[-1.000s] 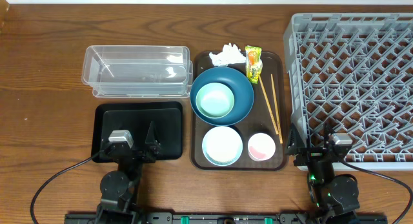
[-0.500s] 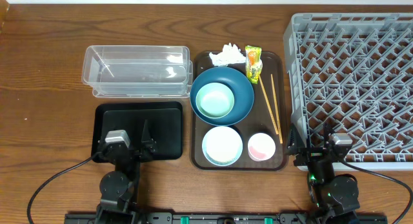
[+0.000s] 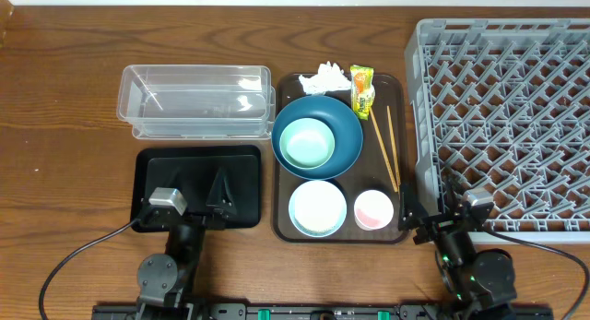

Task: Sort waste into correct bins and load items into the dishwasher rack
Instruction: 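Raise the left gripper and move it over the pink cup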

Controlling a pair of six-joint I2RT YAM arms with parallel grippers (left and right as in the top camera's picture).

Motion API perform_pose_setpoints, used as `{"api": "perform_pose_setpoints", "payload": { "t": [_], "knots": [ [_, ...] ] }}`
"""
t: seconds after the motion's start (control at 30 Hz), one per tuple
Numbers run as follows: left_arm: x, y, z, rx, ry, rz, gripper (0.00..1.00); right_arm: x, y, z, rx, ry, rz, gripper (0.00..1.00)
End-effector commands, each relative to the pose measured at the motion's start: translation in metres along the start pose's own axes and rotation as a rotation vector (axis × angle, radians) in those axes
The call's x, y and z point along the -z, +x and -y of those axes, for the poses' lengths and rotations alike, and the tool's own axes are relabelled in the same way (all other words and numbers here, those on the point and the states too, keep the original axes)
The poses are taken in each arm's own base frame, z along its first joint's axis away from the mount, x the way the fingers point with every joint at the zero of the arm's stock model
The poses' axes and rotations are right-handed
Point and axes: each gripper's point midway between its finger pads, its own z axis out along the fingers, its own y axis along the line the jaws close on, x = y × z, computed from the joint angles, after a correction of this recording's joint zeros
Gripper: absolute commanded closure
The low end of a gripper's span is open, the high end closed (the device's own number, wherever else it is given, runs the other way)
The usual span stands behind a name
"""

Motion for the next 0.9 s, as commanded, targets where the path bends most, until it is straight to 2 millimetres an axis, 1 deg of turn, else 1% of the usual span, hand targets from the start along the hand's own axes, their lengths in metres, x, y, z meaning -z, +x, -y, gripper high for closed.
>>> {"api": "perform_pose_setpoints", "payload": {
  "t": [0.0,0.03,0.1,0.2,0.27,0.37,0.43,0.5,0.53,0.57,0.6,0.67,0.7,0.77,0.87],
  "knots": [
    [0.006,-0.036,0.036,0.029,0.139,0.024,0.07,0.014,-0.05,-0.024,0.038,-0.046,0.05,0.01],
    [0.007,-0.045,0.043,0.029,0.159,0.006,0.07,0.017,-0.057,-0.027,0.061,-0.036,0.026,0.01],
    [0.006,-0.055,0.055,0.033,0.181,-0.056,0.07,0.018,-0.065,-0.031,0.091,-0.01,-0.047,0.01],
    [-0.001,-0.063,0.068,0.051,0.171,-0.23,0.07,0.011,-0.072,-0.033,0.113,0.037,-0.194,0.01],
    [-0.009,-0.067,0.077,0.07,0.166,-0.358,0.07,0.002,-0.077,-0.035,0.131,0.064,-0.291,0.01],
    [-0.027,-0.07,0.091,0.113,0.163,-0.559,0.07,-0.018,-0.082,-0.041,0.208,0.065,-0.446,0.01],
    [-0.039,-0.071,0.103,0.152,0.182,-0.684,0.07,-0.032,-0.082,-0.044,0.216,0.066,-0.542,0.01],
    [-0.05,-0.08,0.129,0.207,0.289,-0.777,0.07,-0.047,-0.081,-0.048,0.198,0.062,-0.629,0.01],
    [-0.054,-0.088,0.145,0.236,0.364,-0.809,0.07,-0.055,-0.08,-0.051,0.181,0.049,-0.676,0.01],
    [-0.058,-0.094,0.156,0.256,0.421,-0.826,0.07,-0.063,-0.078,-0.054,0.161,0.029,-0.718,0.01],
    [-0.062,-0.1,0.166,0.274,0.476,-0.839,0.07,-0.071,-0.076,-0.059,0.137,0.001,-0.752,0.01],
    [-0.066,-0.106,0.181,0.324,0.563,-0.875,0.07,-0.082,-0.074,-0.068,0.093,-0.056,-0.8,0.01],
    [-0.07,-0.107,0.185,0.333,0.591,-0.877,0.07,-0.086,-0.072,-0.07,0.074,-0.072,-0.822,0.01],
    [-0.077,-0.102,0.186,0.343,0.603,-0.893,0.07,-0.092,-0.068,-0.072,0.044,-0.09,-0.859,0.01],
    [-0.077,-0.078,0.185,0.346,0.568,-0.975,0.07,-0.099,-0.076,-0.061,0.015,-0.054,-0.843,0.01]
  ]
}}
